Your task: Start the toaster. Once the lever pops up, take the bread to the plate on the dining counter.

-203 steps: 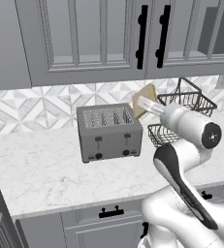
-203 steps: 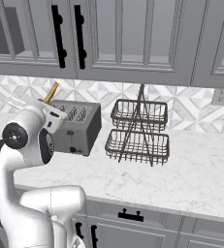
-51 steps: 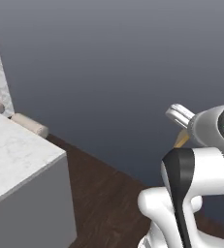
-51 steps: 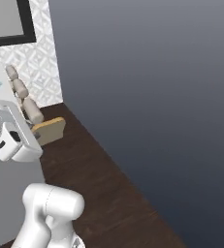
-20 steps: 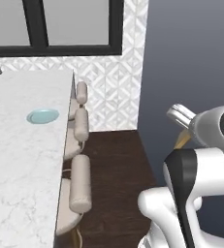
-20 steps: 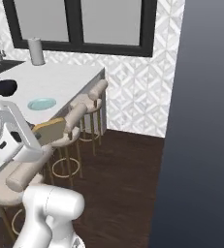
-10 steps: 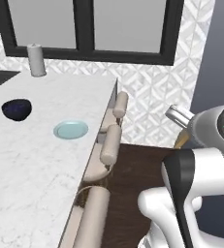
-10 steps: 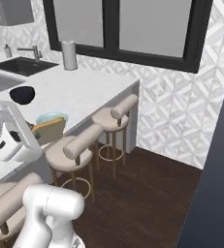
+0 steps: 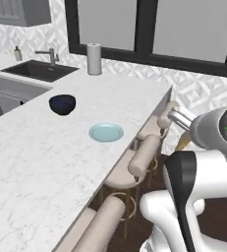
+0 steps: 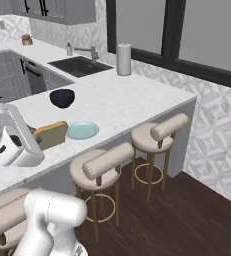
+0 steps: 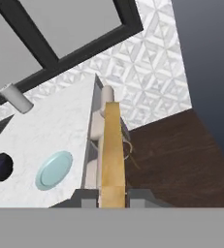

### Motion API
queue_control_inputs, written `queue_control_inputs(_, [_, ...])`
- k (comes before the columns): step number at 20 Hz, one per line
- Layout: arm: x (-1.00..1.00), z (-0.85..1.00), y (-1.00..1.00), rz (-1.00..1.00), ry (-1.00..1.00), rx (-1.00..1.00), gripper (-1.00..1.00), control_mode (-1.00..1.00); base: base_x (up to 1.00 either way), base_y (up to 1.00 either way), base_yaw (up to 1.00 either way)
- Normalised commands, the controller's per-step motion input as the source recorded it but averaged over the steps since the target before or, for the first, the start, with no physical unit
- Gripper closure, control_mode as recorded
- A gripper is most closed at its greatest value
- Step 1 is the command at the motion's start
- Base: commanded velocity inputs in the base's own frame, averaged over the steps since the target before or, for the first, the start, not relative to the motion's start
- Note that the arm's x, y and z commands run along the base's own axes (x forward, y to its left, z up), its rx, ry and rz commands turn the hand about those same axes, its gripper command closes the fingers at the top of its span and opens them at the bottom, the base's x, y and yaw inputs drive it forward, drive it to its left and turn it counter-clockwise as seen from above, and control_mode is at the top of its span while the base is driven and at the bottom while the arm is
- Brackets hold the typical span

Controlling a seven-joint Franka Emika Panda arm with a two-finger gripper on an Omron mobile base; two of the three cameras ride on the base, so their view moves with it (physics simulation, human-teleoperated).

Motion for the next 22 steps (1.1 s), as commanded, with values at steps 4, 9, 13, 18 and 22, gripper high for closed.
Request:
queue_control_inputs(4, [0.00, 0.00, 0.00, 0.00, 0.00, 0.00, 1.00, 1.00, 0.32, -0.46, 0.54])
queue_control_inputs(9, [0.00, 0.00, 0.00, 0.00, 0.00, 0.00, 1.00, 1.00, 0.39, -0.67, 0.49])
queue_control_inputs(13, [0.00, 0.00, 0.00, 0.00, 0.00, 0.00, 1.00, 1.00, 0.33, -0.57, 0.50])
queue_control_inputs(18, [0.00, 0.00, 0.00, 0.00, 0.00, 0.00, 1.00, 1.00, 0.22, -0.63, 0.50])
queue_control_inputs(22, [0.04, 0.00, -0.31, 0.21, -0.03, 0.01, 1.00, -1.00, 0.06, -0.32, 0.24])
